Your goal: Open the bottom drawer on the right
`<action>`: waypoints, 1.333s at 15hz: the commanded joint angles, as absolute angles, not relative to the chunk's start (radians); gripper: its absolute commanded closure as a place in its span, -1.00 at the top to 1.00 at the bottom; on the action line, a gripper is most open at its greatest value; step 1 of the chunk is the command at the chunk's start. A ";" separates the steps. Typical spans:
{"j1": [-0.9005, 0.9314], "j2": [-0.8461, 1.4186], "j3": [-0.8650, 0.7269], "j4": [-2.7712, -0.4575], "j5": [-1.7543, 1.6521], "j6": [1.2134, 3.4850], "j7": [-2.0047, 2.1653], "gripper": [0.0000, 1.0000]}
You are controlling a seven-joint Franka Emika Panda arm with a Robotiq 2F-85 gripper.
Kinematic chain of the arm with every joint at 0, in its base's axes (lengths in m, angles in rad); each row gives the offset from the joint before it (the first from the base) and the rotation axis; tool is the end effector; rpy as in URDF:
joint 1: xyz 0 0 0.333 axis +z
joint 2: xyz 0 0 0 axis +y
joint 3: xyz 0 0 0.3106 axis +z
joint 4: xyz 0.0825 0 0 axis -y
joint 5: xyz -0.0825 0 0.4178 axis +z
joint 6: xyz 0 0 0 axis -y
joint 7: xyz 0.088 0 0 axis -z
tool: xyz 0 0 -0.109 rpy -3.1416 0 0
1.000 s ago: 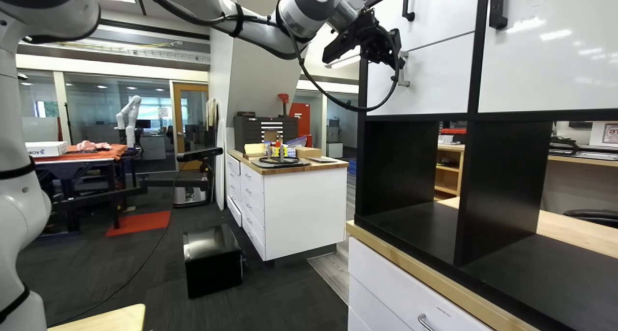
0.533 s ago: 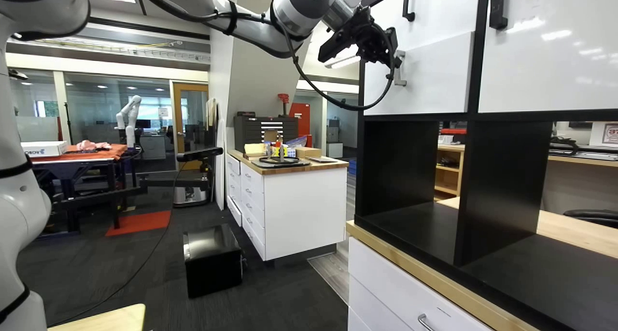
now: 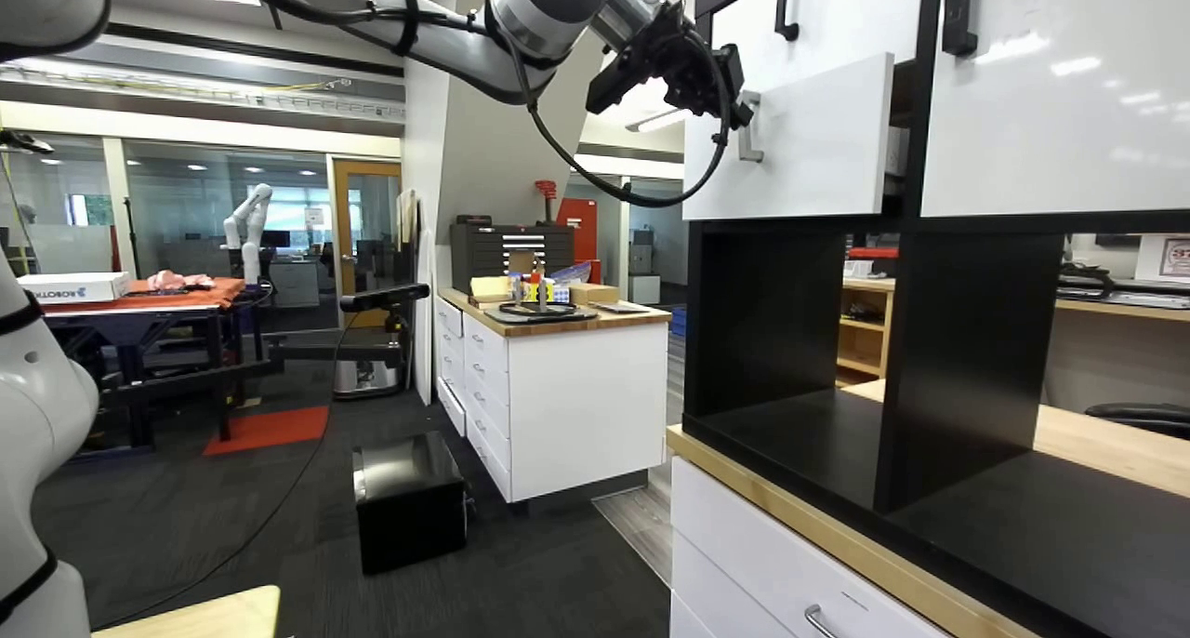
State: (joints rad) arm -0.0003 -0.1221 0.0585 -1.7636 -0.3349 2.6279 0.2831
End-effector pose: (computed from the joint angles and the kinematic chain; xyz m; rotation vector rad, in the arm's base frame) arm 0.6045 0.0453 0.7159 2.6374 -0.0224 1.4628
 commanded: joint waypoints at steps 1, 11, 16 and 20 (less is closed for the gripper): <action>-0.014 -0.235 0.057 -1.906 -0.319 2.625 0.285 -0.86; -0.043 -0.438 0.072 -2.131 -0.264 2.575 0.286 -0.86; -0.071 -0.520 0.085 -2.207 -0.240 2.557 0.295 -0.86; -0.082 -0.582 0.088 -2.266 -0.212 2.539 0.290 -0.86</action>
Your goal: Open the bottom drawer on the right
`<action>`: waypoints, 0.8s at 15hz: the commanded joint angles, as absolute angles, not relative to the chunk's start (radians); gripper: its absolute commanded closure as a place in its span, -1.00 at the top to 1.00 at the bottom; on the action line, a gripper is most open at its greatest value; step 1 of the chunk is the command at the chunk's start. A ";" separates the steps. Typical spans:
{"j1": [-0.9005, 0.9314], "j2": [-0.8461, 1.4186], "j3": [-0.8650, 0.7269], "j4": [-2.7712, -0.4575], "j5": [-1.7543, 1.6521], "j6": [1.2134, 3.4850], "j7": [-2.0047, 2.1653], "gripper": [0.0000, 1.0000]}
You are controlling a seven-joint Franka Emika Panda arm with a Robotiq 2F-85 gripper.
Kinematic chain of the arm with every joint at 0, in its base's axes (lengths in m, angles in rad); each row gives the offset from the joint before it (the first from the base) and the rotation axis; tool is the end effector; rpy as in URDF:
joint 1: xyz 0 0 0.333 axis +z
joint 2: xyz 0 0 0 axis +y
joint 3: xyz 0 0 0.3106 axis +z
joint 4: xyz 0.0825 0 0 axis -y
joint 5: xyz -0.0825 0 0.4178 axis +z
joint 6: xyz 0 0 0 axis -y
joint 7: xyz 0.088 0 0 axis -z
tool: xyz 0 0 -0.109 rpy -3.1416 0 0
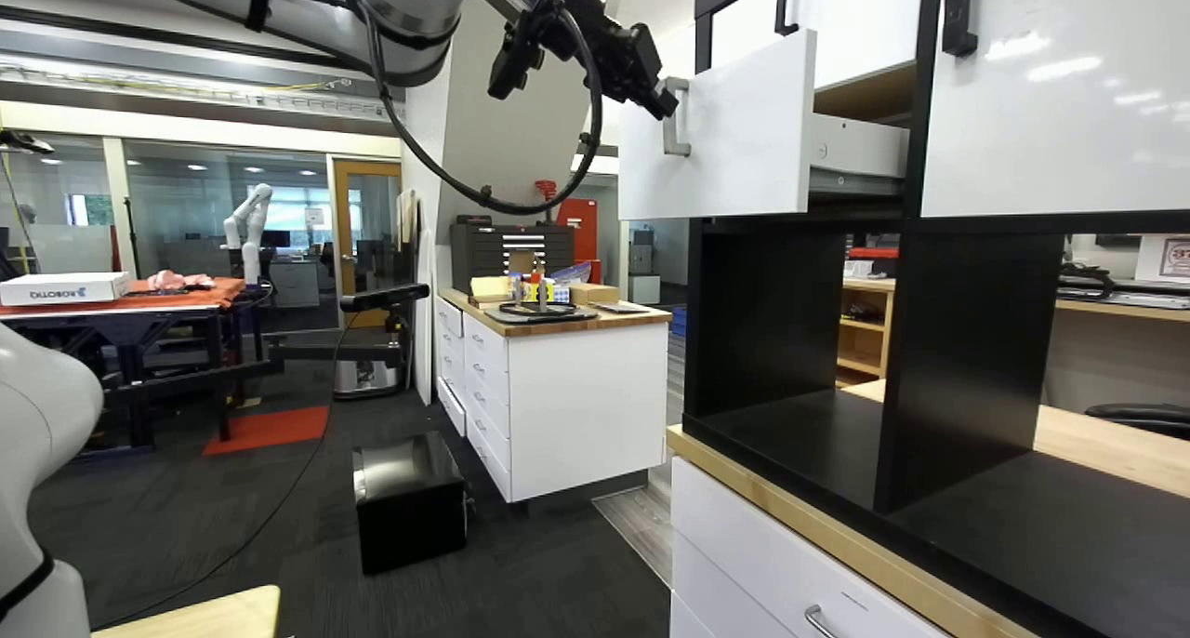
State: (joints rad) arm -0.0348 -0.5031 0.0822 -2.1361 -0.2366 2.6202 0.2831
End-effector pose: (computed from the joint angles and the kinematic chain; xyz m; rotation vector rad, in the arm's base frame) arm 0.4835 0.0382 0.7128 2.6785 -0.1099 1.4735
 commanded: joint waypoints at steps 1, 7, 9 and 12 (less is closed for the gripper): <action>-0.086 -0.600 0.088 -2.282 -0.208 2.541 0.289 -0.86; -0.095 -0.672 0.085 -2.342 -0.171 2.538 0.283 -0.86; -0.098 -0.690 0.086 -2.356 -0.158 2.538 0.284 -0.86; -0.103 -0.724 0.086 -2.387 -0.148 2.538 0.280 -0.86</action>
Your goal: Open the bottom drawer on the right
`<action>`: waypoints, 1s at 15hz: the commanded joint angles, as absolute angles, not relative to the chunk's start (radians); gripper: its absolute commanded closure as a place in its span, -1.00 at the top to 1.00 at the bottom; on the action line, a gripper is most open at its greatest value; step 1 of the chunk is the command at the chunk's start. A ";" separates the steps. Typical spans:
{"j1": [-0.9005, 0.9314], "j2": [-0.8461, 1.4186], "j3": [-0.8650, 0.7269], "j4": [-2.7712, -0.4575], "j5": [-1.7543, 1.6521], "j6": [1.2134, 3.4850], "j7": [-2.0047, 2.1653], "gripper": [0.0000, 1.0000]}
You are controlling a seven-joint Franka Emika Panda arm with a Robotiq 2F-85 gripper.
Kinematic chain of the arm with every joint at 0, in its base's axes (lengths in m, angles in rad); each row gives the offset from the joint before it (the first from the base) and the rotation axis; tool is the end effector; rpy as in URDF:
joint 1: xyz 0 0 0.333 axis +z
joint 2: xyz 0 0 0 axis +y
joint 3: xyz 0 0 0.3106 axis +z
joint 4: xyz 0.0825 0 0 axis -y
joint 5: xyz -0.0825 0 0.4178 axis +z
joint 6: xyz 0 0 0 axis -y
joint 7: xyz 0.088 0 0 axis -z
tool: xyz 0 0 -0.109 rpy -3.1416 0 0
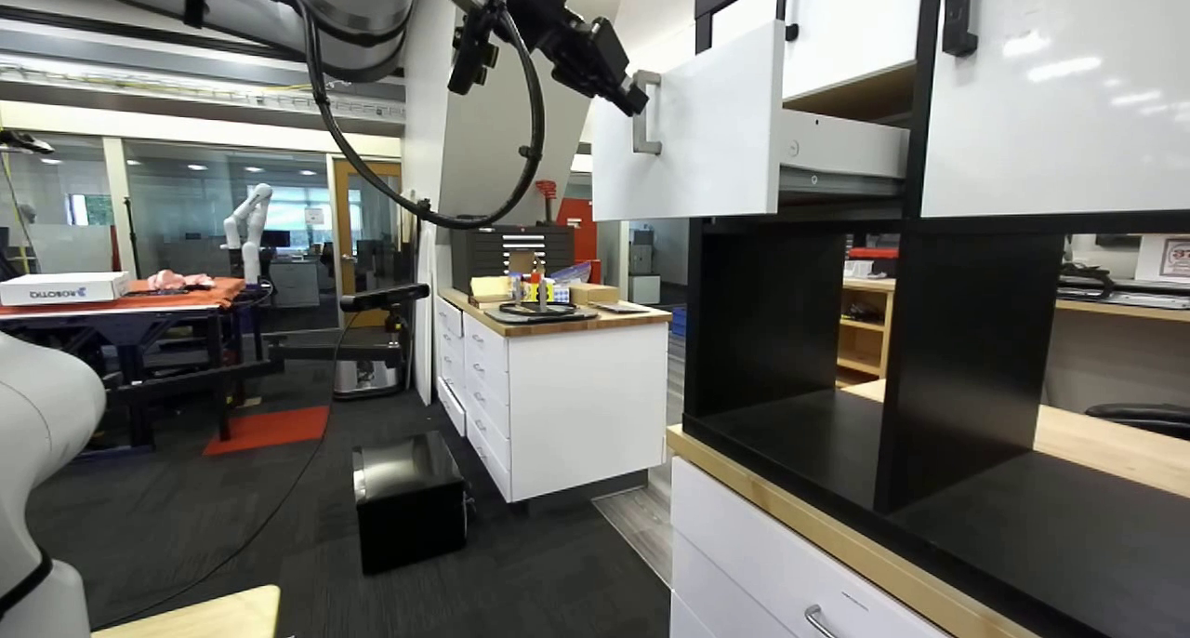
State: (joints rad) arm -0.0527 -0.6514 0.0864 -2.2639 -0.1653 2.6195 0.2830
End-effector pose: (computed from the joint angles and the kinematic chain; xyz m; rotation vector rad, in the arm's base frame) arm 0.4376 0.0304 0.7094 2.6998 -0.1891 1.5109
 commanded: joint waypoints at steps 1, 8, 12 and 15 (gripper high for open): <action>-0.102 -0.737 0.085 -2.399 -0.144 2.537 0.278 -0.86; -0.103 -0.751 0.083 -2.406 -0.122 2.528 0.275 -0.20; -0.148 -0.750 0.081 -2.433 -0.134 2.312 0.289 0.29; -0.152 -0.729 0.068 -2.407 -0.131 2.196 0.272 0.70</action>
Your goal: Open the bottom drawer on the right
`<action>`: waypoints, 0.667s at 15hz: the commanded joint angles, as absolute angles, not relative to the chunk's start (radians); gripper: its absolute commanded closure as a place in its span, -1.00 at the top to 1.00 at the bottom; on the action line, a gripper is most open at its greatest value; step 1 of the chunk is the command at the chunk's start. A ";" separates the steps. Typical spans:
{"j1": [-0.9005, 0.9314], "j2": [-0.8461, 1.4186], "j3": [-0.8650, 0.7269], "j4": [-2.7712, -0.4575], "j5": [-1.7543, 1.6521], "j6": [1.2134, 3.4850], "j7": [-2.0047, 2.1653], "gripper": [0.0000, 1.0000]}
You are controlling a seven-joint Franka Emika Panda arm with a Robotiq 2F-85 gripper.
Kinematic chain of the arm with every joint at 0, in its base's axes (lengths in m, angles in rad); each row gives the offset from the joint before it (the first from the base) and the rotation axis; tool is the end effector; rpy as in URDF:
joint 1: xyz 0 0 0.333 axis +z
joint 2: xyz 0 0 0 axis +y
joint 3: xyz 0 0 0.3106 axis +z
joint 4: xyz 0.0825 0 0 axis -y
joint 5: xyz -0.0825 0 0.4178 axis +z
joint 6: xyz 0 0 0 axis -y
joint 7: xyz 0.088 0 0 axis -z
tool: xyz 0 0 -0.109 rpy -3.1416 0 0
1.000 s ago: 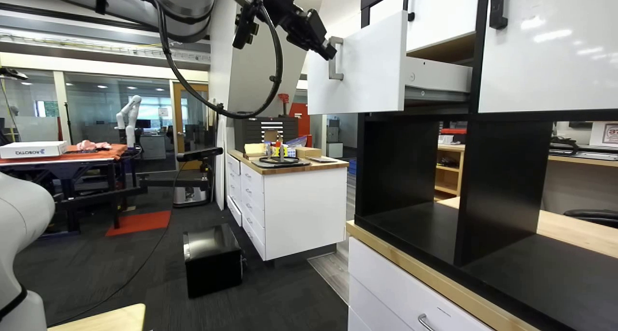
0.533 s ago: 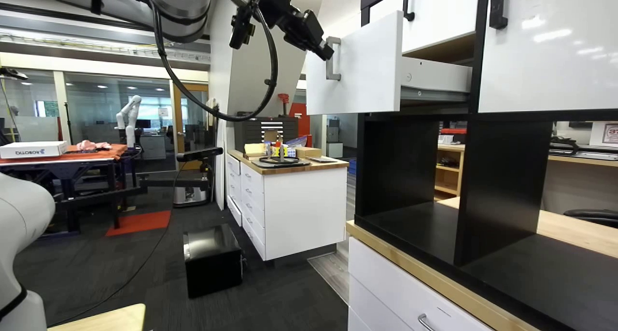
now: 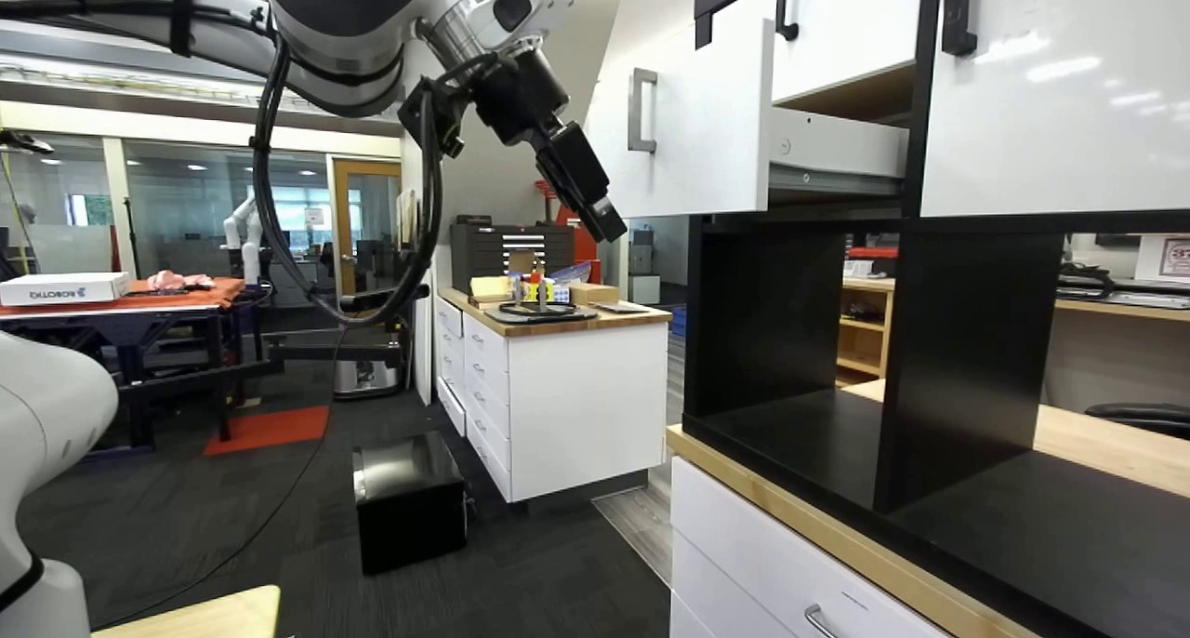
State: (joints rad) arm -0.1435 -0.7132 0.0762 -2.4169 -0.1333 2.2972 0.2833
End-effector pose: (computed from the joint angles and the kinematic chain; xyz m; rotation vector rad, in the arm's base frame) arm 0.4179 -0.0253 0.6066 2.8621 -0.4261 0.9022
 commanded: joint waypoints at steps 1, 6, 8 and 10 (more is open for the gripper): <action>-0.144 -0.718 0.061 -2.390 -0.127 2.169 0.258 0.81; -0.075 -0.669 0.017 -2.286 -0.057 2.010 0.150 1.00; -0.041 -0.645 -0.006 -2.235 0.001 1.914 0.094 1.00; -0.020 -0.618 -0.021 -2.185 0.044 1.825 0.056 1.00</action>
State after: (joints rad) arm -0.0665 -0.6752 0.0176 -2.2808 -0.0145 1.9536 0.1172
